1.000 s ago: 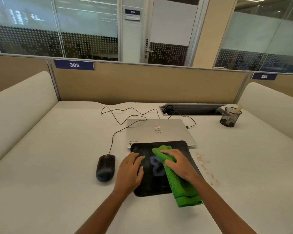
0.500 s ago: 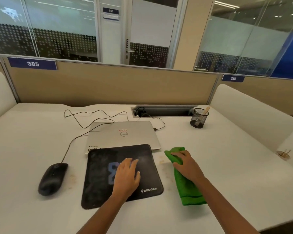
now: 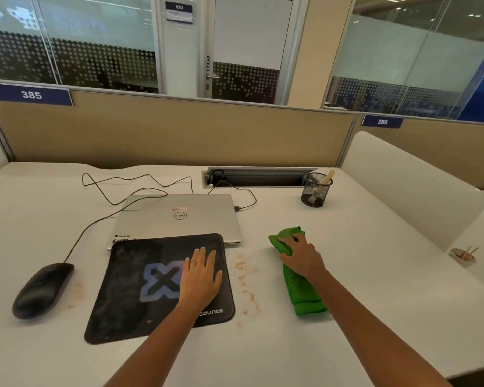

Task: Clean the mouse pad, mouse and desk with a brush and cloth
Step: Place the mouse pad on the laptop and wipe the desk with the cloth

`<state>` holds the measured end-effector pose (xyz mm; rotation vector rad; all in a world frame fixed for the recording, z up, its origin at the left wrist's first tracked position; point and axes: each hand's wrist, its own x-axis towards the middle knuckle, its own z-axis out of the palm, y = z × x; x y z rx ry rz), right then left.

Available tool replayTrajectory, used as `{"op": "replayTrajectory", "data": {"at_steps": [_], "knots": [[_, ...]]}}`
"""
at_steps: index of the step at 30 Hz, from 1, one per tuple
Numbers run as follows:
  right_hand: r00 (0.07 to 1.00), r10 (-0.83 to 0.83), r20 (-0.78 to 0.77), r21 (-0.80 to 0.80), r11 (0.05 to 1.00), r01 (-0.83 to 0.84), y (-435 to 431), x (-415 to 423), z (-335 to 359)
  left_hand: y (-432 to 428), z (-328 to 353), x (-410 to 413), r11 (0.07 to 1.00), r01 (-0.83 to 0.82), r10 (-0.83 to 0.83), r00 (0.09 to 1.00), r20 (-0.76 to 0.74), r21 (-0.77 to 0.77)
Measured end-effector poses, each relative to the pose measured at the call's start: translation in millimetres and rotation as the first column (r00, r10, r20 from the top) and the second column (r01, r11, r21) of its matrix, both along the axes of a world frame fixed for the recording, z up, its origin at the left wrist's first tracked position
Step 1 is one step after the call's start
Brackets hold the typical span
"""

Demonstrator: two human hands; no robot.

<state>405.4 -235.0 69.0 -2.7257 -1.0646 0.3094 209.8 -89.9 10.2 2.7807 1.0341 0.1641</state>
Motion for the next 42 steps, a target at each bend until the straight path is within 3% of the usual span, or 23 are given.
{"op": "replayTrajectory", "data": {"at_steps": [16, 25, 32, 34, 37, 42], "knots": [[0.996, -0.015, 0.092, -0.064, 0.998, 0.021, -6.2, -4.9, -41.2, -8.1, -14.4, 0.4, 0.997, -0.072, 0.071, 0.997, -0.025, -0.028], [0.999, -0.026, 0.025, -0.090, 0.996, 0.029, -4.8, -4.6, -32.2, -6.7, -12.2, -14.5, 0.996, -0.074, 0.072, 0.996, -0.056, -0.040], [0.995, -0.038, 0.087, 0.071, 0.997, 0.032, 5.4, -22.7, -24.6, 2.6, -7.0, -36.7, 0.991, -0.127, 0.128, 0.992, 0.017, -0.045], [0.990, -0.008, 0.141, 0.220, 0.975, -0.024, 10.3, -30.9, -25.1, 8.8, -4.8, -44.0, 0.989, -0.142, 0.144, 0.989, 0.042, -0.047], [0.992, 0.040, 0.118, 0.496, 0.863, -0.093, 23.0, -50.3, -27.3, 21.7, -1.7, -55.7, 0.985, -0.170, 0.172, 0.982, 0.074, -0.032], [0.996, 0.085, -0.002, 0.519, 0.852, -0.071, 54.8, -90.4, -30.7, 48.4, 4.7, -78.1, 0.962, -0.272, 0.274, 0.954, 0.121, -0.034]]}}
